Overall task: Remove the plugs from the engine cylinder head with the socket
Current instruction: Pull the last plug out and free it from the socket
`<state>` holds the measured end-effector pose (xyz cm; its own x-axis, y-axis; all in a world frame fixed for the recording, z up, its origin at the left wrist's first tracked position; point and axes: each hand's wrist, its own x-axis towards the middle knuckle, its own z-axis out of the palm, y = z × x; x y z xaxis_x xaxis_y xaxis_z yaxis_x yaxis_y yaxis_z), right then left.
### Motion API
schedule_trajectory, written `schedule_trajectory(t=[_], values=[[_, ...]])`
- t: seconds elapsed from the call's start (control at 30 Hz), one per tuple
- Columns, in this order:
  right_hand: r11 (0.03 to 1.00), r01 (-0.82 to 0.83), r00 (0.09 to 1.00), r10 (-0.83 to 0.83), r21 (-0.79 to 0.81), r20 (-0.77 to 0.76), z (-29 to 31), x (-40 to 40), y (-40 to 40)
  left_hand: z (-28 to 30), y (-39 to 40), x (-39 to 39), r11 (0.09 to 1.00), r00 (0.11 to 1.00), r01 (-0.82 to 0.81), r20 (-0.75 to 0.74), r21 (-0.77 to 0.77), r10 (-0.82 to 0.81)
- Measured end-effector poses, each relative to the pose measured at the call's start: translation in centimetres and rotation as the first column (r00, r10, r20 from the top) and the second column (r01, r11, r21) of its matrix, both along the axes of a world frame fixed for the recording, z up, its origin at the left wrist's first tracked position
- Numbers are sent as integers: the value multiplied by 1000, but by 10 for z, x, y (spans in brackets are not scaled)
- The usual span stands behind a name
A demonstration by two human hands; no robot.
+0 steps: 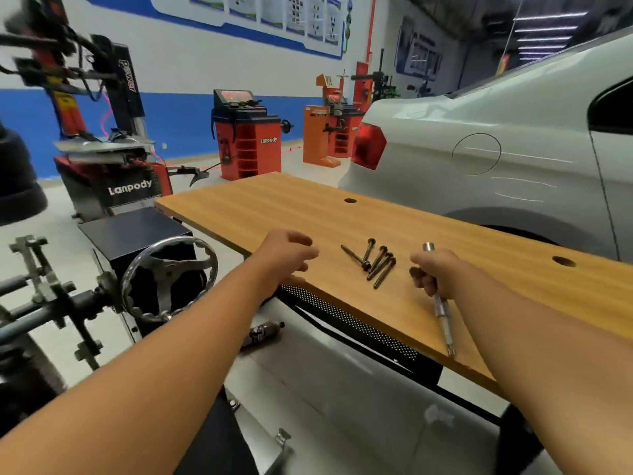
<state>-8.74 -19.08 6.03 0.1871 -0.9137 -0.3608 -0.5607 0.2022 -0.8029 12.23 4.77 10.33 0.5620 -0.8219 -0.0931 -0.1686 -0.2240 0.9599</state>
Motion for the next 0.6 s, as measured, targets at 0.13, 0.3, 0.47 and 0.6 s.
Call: schedule_trajectory(t=[0.13,0.3,0.47,0.6], values=[[994,-19,996,28,109,-83,-16,-1,-2,-1,28,27,995,995,-97,9,37,97],[984,-4,999,12,178,-45,-11,6,4,0,58,51,987,984,-157,95,31,154],[977,62,998,-57,205,-27,-6,13,9,-4,82,70,975,966,-222,139,30,216],[982,113,992,-102,150,-77,7,16,14,-8,99,81,971,955,-235,197,39,224]])
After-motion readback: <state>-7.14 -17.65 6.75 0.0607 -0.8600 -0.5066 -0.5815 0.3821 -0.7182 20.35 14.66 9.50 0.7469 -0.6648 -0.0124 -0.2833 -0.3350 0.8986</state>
